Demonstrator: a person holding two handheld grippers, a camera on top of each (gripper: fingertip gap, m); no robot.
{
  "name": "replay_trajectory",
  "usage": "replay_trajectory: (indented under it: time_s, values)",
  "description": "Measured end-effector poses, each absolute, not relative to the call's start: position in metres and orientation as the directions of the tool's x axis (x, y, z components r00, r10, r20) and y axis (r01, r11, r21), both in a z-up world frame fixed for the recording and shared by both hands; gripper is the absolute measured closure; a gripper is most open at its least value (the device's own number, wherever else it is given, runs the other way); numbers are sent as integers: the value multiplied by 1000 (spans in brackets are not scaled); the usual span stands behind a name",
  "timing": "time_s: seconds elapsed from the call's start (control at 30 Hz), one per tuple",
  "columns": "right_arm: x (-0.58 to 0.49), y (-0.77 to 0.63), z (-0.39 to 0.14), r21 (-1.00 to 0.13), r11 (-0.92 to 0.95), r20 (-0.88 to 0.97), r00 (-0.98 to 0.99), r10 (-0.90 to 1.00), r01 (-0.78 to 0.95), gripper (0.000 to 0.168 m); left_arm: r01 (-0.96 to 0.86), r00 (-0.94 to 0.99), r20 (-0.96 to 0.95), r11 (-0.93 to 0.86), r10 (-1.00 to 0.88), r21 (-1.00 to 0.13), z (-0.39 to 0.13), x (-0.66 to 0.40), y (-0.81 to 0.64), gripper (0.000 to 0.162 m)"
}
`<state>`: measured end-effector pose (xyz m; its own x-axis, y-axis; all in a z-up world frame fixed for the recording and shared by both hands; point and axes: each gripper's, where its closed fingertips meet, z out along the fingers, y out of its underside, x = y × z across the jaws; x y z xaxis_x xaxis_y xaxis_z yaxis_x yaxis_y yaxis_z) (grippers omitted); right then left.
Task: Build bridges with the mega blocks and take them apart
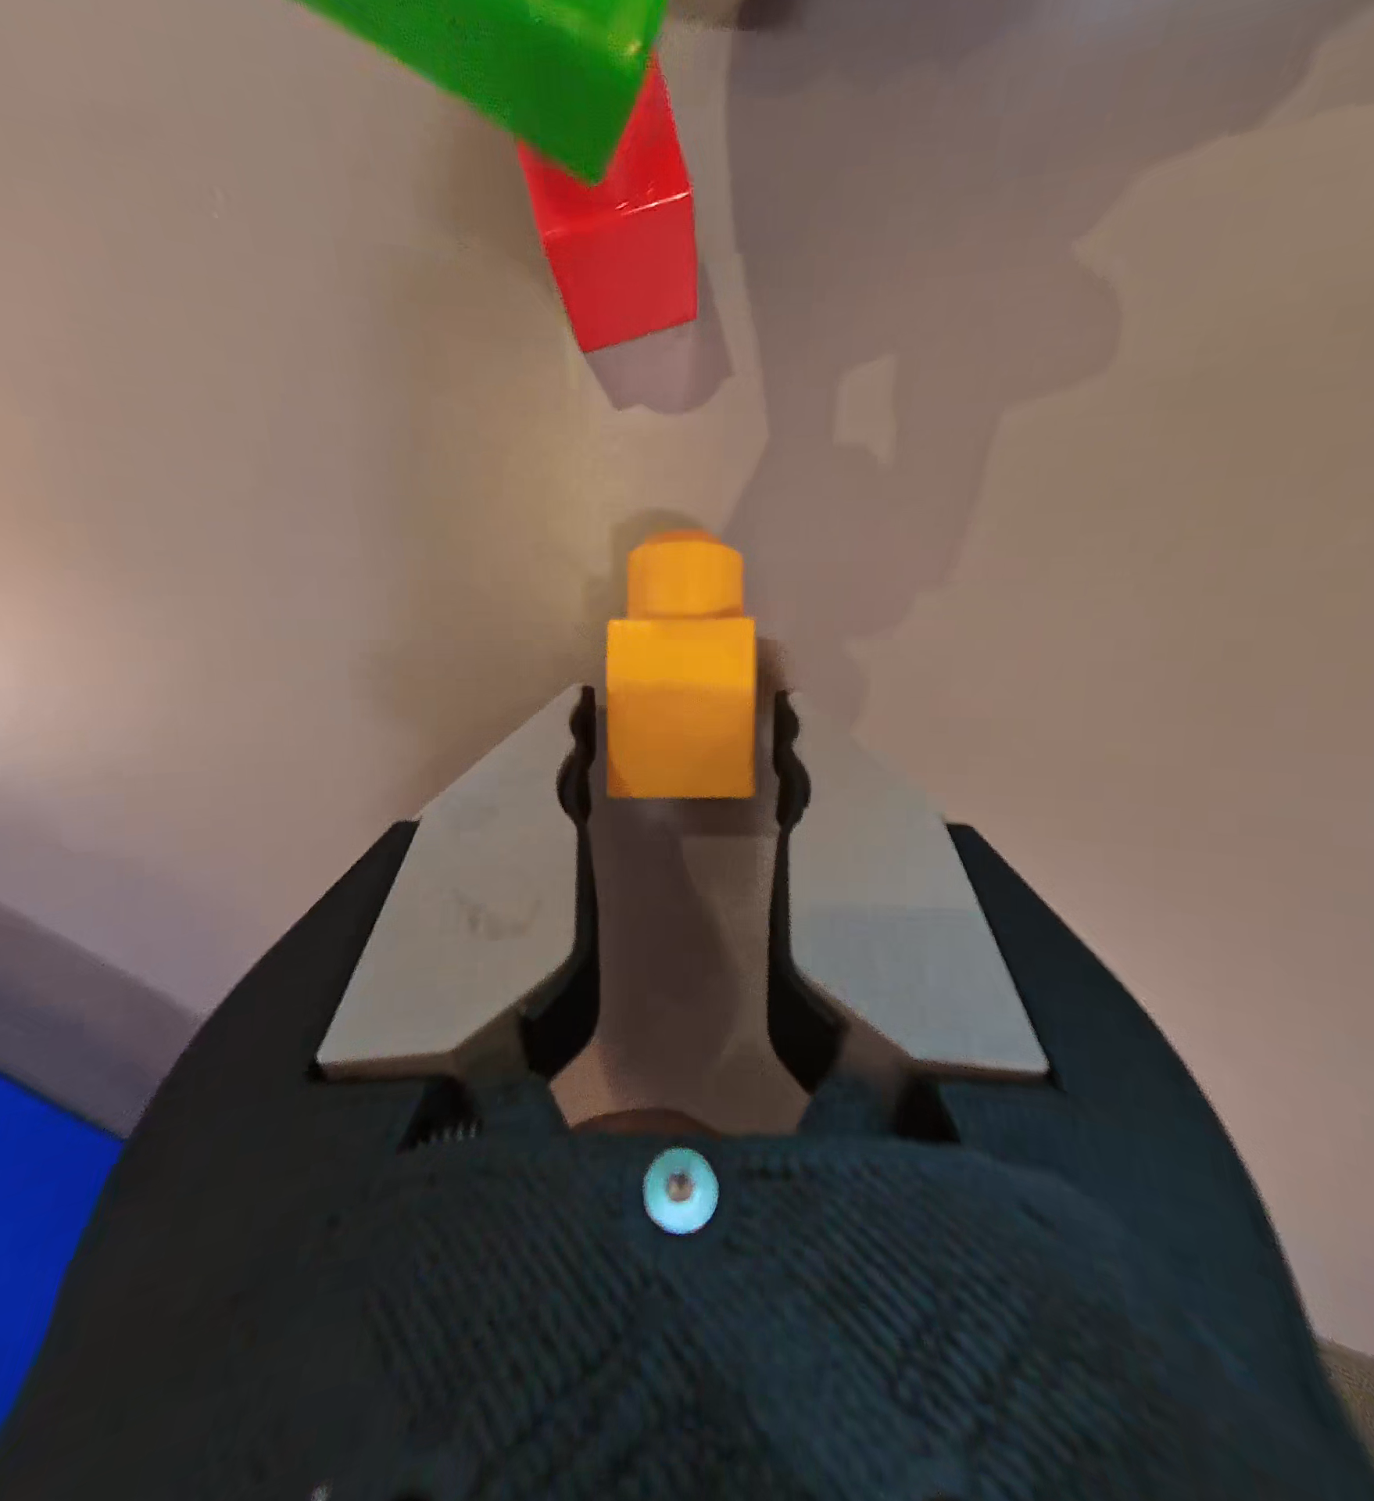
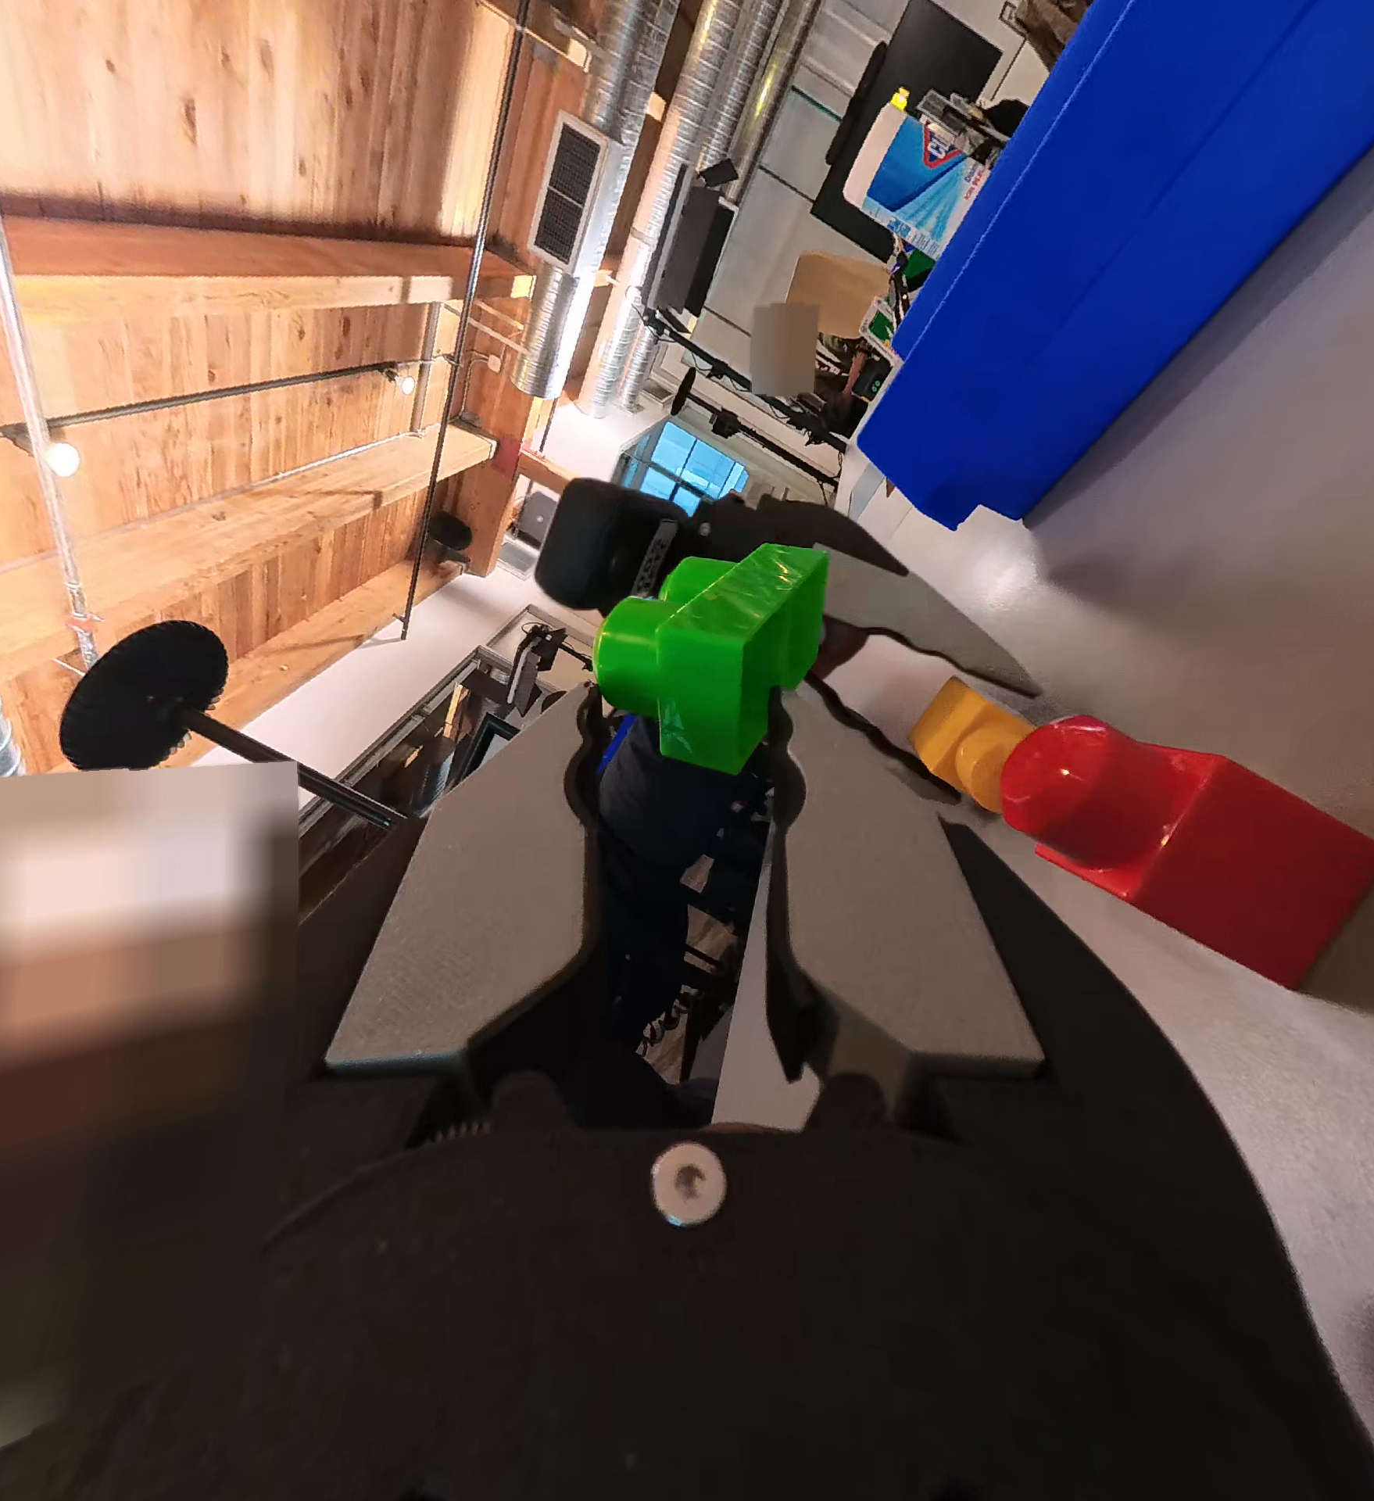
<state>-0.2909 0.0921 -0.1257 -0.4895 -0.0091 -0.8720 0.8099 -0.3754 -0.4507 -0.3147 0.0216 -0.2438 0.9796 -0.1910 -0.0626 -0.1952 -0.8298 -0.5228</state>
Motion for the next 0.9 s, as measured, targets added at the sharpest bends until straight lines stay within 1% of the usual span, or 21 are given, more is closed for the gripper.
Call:
replay_trajectory:
  time_s: [0.13,0.23,0.27,0.37,0.43,0.53,0.67,0.73,0.8,0.87,0.9]
  values:
    - [-290,94,-122,-454,-380,-868,-497,-16,806,130,-239,971,-80,-878,-227,-414,-242,-308,25,114]
    - [-289,96,-118,-458,-388,-863,-504,-22,800,130,-252,968,-83,-907,-238,-339,-249,-306,29,112]
    - [-289,97,-117,-459,-391,-862,-507,-22,797,130,-248,969,-88,-915,-232,-319,-251,-307,30,110]
    - [-288,101,-115,-464,-399,-858,-513,-19,791,130,-214,977,-67,-926,-203,-312,-251,-307,36,110]
    - [-289,104,-114,-461,-407,-858,-513,-23,789,130,-206,978,-68,-934,-195,-291,-251,-309,36,113]
    - [-290,108,-114,-455,-416,-859,-511,-28,787,130,-188,982,-49,-949,-181,-252,-253,-310,30,128]
    - [-291,112,-115,-453,-424,-860,-509,-23,785,130,-155,988,-41,-967,-150,-200,-253,-316,23,128]
    - [-292,113,-114,-447,-429,-861,-508,-32,785,130,-147,989,-30,-970,-144,-194,-253,-315,22,128]
    - [-293,116,-116,-443,-436,-864,-503,-26,783,130,-145,989,-15,-966,-145,-212,-252,-313,22,128]
    - [-295,121,-118,-439,-449,-867,-499,-18,779,130,-157,988,-52,-948,-149,-275,-248,-317,26,128]
    - [-296,124,-118,-433,-457,-868,-496,-20,777,130,-158,987,-75,-930,-141,-333,-244,-320,30,128]
